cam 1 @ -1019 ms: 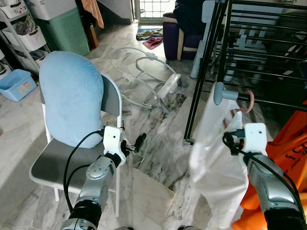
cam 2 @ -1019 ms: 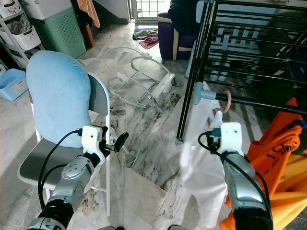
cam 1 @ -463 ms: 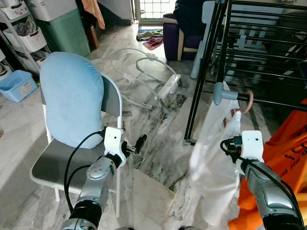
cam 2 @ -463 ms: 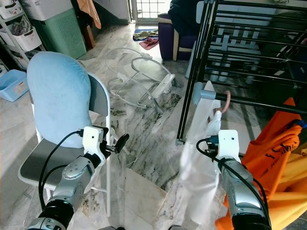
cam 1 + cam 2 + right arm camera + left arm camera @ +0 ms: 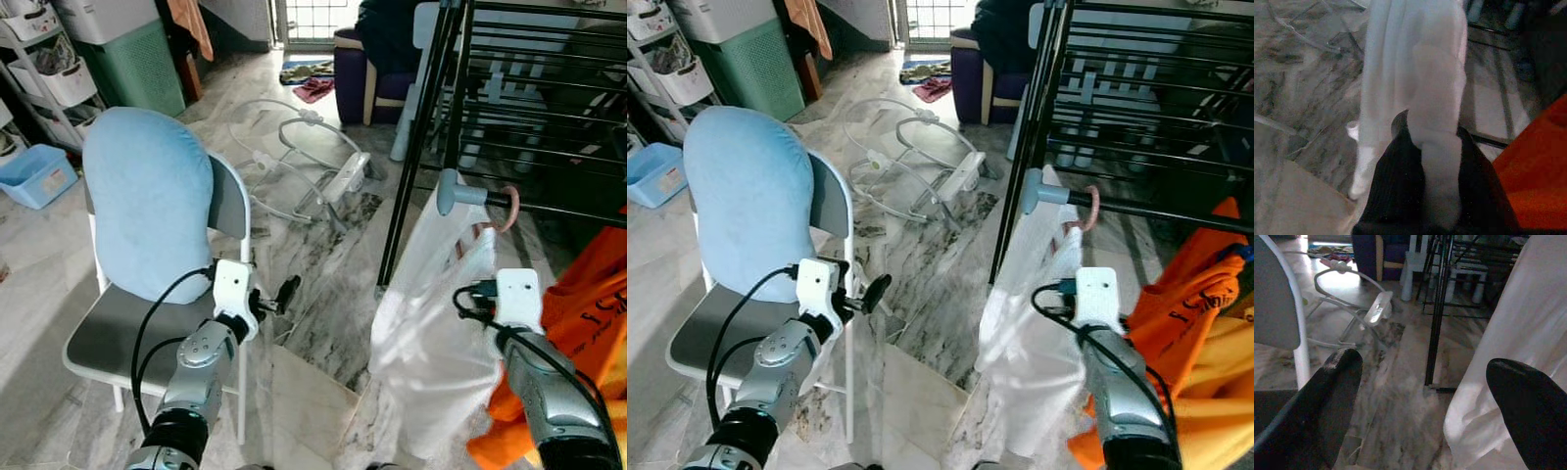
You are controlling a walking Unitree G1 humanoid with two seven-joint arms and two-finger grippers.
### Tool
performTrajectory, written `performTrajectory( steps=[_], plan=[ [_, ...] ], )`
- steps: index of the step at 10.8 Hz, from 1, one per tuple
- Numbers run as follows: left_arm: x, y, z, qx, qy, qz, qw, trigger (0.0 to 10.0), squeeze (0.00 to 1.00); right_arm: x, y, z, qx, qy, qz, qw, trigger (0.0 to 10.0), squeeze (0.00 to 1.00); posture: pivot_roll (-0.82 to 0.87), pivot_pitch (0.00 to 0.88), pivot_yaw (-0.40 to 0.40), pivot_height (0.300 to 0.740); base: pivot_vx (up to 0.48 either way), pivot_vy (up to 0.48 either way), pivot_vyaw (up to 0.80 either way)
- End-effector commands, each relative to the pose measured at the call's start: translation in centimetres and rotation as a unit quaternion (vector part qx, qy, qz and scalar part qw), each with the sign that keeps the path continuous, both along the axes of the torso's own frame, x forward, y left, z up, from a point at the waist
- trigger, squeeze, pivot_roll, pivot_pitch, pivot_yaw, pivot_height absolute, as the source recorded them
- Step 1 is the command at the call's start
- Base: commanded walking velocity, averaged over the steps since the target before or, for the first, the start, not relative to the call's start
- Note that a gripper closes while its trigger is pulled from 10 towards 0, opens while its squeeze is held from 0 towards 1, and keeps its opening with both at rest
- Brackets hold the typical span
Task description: Hang hanger
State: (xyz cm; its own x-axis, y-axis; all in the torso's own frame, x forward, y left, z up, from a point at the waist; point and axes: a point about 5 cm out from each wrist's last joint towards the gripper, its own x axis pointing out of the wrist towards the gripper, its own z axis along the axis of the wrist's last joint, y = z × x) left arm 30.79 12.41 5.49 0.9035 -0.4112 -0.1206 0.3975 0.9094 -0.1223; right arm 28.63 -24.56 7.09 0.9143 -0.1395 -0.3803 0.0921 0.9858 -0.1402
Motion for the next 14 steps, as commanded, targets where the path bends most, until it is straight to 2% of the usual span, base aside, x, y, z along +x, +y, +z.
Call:
performTrajectory(
  steps=[1,4,5,6,7,9,12,14],
  plan=[
    [0.2,0.1,0.1,0.008,0.001,-0.002,1.0,10.0,0.0,0.1,-0.6,0.2,-0.002,-0.003,-0.012,1.0,0.0,0.0,-0.12,0.044,0.064,0.74,0.0,0.0,0.0],
    [0.3,0.0,0.1,0.008,0.002,-0.004,1.0,10.0,0.0,0.4,-1.1,0.2,-0.024,-0.013,-0.008,1.0,0.0,0.0,-0.11,0.032,0.064,0.74,0.0,0.0,0.0],
    [0.4,-0.1,0.4,0.003,-0.005,-0.003,1.0,10.0,0.0,1.1,-0.3,1.9,-0.016,-0.077,0.015,0.997,0.3,0.0,-0.11,0.032,0.064,0.74,0.0,0.0,0.0],
    [0.6,-0.1,0.8,-0.004,-0.014,-0.002,1.0,10.0,0.0,1.5,0.5,3.9,-0.026,-0.143,0.03,0.989,4.7,0.0,-0.11,0.034,0.068,0.74,0.0,0.0,0.0],
    [0.7,0.0,0.9,-0.004,-0.015,-0.002,1.0,10.0,0.0,1.6,0.8,5.0,-0.024,-0.181,0.018,0.983,10.0,0.0,-0.12,0.038,0.072,0.74,0.0,0.0,0.0],
    [1.2,0.0,1.2,-0.003,-0.019,0.0,1.0,10.0,0.0,1.1,2.1,5.1,-0.021,-0.211,0.021,0.977,10.0,0.0,-0.12,0.058,0.088,0.74,0.0,0.0,0.0],
    [1.8,-0.2,1.6,0.011,-0.022,0.014,1.0,10.0,0.0,-0.2,4.1,2.7,0.0,-0.19,0.037,0.981,10.0,0.0,-0.15,0.084,0.122,0.74,0.0,0.0,0.0],
    [1.8,-0.5,1.5,0.015,-0.026,0.02,0.999,10.0,0.0,-1.7,5.0,0.6,0.013,-0.165,0.032,0.986,10.0,0.0,-0.15,0.1,0.097,0.74,0.0,0.0,0.0]
  ],
)
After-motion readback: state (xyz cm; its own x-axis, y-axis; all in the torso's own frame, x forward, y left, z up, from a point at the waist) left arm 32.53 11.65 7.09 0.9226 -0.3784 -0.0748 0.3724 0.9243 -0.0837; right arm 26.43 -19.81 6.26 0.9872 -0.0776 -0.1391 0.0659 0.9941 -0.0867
